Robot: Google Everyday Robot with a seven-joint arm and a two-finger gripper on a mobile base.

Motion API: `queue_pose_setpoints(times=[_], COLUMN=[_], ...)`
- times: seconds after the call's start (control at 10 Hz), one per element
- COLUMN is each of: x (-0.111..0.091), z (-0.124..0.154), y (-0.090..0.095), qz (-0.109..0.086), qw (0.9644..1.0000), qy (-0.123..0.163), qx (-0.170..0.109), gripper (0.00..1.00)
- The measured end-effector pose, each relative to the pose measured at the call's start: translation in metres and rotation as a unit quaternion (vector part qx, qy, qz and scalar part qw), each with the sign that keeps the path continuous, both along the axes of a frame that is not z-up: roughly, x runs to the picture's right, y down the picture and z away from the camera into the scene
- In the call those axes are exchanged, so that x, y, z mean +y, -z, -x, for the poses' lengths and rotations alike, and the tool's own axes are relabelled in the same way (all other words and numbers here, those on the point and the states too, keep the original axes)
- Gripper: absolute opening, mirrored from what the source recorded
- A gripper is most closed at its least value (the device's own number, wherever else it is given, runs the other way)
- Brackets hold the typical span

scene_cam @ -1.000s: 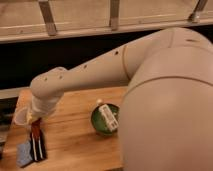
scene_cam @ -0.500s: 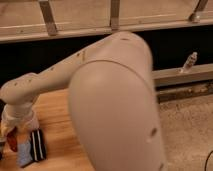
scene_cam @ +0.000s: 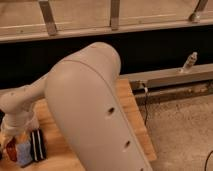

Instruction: Place the pepper on the white sponge

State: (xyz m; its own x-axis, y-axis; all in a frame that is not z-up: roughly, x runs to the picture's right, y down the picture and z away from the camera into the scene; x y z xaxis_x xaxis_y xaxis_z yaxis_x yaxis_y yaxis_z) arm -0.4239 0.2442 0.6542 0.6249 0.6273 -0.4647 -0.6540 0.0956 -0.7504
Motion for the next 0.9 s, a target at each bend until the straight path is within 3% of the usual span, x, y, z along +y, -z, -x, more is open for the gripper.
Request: queue_pose_setpoints(times=[0.3,0.7,0.8,0.9], x=[0.011,0.022,0.025,0.03], z=[0.005,0.006,0.002,-0.004], y=[-0.027,-0.044,-0.05,-0.057], qz=[0.023,0.048,0.055,0.066], qw=[0.9996,0.9983,0.9977,0.9967], qy=[0.006,0.012,0.012,0.013], qx=[0.017,0.032,0.037,0.046], gripper=[0.0,0.0,0.02,0.12])
